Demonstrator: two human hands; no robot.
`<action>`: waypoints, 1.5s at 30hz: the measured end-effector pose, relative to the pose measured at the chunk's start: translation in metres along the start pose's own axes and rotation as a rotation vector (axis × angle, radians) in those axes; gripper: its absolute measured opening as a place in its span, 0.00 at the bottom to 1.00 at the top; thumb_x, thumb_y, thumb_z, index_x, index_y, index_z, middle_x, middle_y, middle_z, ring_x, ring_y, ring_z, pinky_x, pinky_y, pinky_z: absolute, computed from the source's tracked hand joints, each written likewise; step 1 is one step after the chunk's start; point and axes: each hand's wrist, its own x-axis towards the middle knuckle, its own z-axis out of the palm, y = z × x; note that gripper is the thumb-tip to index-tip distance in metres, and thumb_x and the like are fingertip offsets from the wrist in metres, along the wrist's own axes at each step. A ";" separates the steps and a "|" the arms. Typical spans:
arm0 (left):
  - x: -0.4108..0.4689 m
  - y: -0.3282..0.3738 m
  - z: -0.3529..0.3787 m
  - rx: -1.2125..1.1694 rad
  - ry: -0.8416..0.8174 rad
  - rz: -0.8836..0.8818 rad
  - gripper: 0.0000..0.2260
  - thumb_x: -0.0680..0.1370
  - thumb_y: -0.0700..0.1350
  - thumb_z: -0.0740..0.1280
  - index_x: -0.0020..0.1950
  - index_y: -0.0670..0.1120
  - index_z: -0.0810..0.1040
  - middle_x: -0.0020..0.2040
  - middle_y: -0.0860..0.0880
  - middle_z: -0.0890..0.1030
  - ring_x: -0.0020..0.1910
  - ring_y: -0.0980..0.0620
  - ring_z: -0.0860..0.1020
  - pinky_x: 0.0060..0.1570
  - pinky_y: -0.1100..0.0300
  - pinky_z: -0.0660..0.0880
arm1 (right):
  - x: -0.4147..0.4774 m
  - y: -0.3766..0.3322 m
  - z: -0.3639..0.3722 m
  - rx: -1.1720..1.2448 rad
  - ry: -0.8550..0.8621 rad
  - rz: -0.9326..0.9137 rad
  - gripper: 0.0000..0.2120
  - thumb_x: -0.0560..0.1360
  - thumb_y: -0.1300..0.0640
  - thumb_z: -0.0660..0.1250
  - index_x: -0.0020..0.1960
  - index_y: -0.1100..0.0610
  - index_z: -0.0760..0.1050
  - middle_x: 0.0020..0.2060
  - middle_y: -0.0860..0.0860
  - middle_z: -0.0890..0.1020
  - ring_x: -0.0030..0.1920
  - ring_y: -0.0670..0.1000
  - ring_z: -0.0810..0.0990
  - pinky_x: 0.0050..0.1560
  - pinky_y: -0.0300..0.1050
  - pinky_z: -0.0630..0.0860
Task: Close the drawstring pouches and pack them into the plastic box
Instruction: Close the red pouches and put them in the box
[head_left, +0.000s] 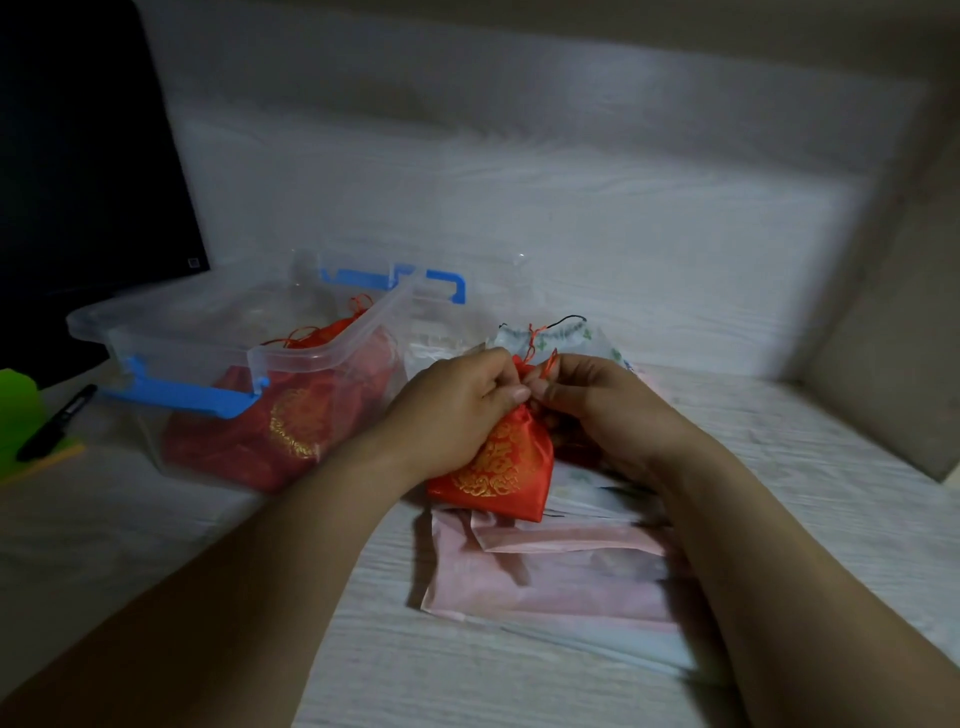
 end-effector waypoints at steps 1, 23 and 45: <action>0.000 -0.002 0.001 0.017 0.025 0.001 0.08 0.81 0.50 0.69 0.43 0.55 0.76 0.35 0.58 0.77 0.37 0.61 0.75 0.41 0.55 0.71 | 0.000 0.001 0.001 -0.011 -0.015 -0.008 0.05 0.82 0.62 0.65 0.47 0.58 0.77 0.35 0.56 0.76 0.34 0.51 0.73 0.38 0.44 0.72; 0.004 -0.001 0.011 -0.151 0.009 -0.133 0.09 0.81 0.44 0.70 0.41 0.51 0.82 0.29 0.61 0.78 0.29 0.66 0.73 0.34 0.69 0.66 | 0.006 0.008 0.005 -0.049 0.122 -0.083 0.04 0.80 0.68 0.67 0.51 0.70 0.76 0.36 0.62 0.79 0.30 0.53 0.75 0.33 0.43 0.75; 0.003 -0.005 0.007 -0.284 -0.002 -0.157 0.08 0.77 0.40 0.73 0.39 0.50 0.84 0.29 0.56 0.77 0.28 0.61 0.72 0.33 0.65 0.68 | 0.002 0.000 0.007 -0.049 0.102 -0.143 0.04 0.79 0.72 0.67 0.47 0.68 0.73 0.40 0.63 0.79 0.35 0.53 0.73 0.33 0.43 0.70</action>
